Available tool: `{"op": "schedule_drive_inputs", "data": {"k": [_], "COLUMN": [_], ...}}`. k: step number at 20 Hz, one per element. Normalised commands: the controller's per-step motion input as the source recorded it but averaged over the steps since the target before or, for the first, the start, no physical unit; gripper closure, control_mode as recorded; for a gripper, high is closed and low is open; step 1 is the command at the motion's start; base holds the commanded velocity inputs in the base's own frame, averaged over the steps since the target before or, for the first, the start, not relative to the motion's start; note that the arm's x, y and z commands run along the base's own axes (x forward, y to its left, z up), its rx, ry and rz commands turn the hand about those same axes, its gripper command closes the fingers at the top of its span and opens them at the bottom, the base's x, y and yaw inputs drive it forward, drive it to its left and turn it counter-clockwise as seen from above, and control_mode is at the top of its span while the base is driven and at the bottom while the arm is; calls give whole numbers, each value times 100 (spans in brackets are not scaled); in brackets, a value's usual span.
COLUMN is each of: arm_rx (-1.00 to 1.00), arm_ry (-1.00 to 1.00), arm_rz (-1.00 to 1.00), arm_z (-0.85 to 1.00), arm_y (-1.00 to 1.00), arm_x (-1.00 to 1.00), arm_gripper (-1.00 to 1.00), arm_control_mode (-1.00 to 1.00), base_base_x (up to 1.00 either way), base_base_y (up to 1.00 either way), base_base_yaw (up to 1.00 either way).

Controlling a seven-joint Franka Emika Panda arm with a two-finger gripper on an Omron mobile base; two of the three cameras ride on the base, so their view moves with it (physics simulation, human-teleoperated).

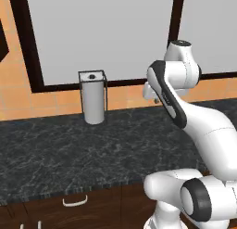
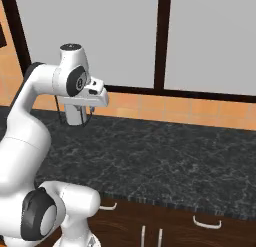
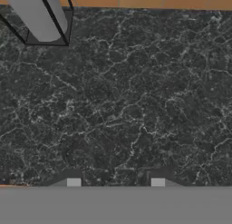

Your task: Take a straw from the drawer in front and place it inside the glass cup on the dining counter.

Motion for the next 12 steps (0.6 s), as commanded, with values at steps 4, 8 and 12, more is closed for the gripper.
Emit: {"op": "schedule_drive_inputs", "data": {"k": [4,8,12], "arm_rx": [0,0,0], "arm_ry": [0,0,0], "arm_rz": [0,0,0], "arm_z": [0,0,0], "arm_y": [0,0,0], "arm_x": [0,0,0], "arm_gripper": [-100,-100,-100], "arm_control_mode": [100,100,100], "base_base_x": [-54,-100,-50], "base_base_y": [7,3,8], "base_base_yaw": [-2,-15,-40]}}
